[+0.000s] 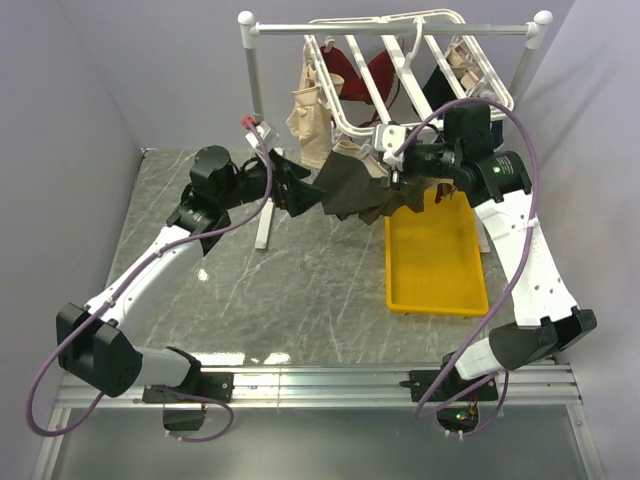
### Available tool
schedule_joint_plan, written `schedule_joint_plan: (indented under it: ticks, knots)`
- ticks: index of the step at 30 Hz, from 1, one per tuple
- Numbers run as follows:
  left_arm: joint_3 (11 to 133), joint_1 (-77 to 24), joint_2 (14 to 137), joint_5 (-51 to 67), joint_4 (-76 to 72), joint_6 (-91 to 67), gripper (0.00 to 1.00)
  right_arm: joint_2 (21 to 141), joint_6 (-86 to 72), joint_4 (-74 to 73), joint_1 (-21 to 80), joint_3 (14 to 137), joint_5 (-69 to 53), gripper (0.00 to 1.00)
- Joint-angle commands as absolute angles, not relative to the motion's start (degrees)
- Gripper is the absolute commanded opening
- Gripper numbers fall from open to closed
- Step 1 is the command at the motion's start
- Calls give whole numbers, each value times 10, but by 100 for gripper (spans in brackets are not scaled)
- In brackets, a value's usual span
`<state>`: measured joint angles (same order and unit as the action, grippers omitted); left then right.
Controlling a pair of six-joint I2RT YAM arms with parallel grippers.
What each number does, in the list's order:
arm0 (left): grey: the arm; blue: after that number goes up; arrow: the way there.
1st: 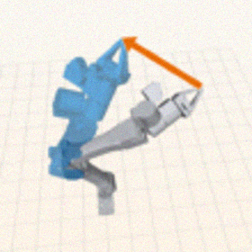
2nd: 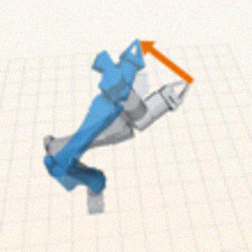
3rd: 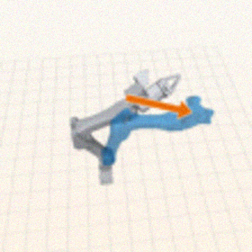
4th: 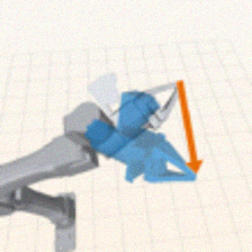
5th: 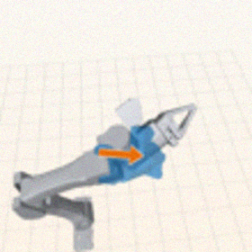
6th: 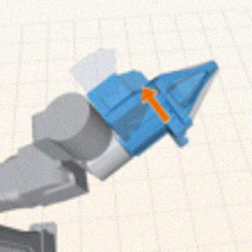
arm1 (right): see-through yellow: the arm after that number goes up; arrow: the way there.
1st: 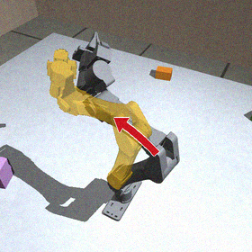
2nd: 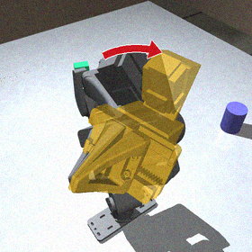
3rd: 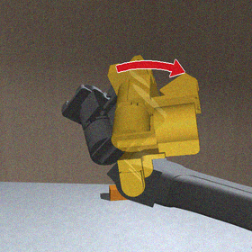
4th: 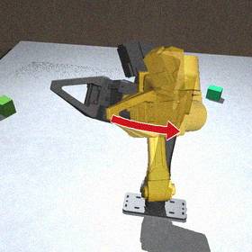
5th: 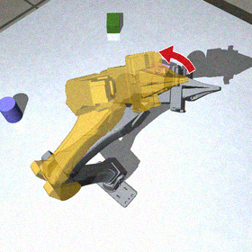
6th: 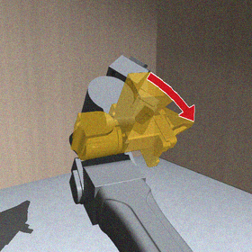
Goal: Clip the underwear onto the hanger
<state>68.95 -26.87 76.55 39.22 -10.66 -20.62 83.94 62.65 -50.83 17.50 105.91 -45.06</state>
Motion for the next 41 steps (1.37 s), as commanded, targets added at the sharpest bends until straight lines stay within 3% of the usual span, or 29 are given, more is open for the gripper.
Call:
schedule_joint_plan:
  ticks: [1, 3, 8, 20, 31, 41]
  knots:
    - [696, -257, 732, 367, -11, -179, 99, 796, 609, -490, 178, 1050, -432, 72]
    - [724, -251, 728, 334, 50, -158, 99, 769, 594, -486, 179, 1032, -419, 84]
    - [760, -239, 729, 251, 213, -124, 99, 681, 511, -424, 178, 930, -373, 89]
    - [750, -201, 699, 157, 329, -14, 99, 537, 278, -445, 166, 785, -193, 91]
    - [641, -142, 606, 56, 316, -38, 99, 418, 95, -371, 48, 545, -243, 91]
    - [633, -106, 587, 92, 320, -51, 99, 371, 88, -378, 11, 533, -244, 92]
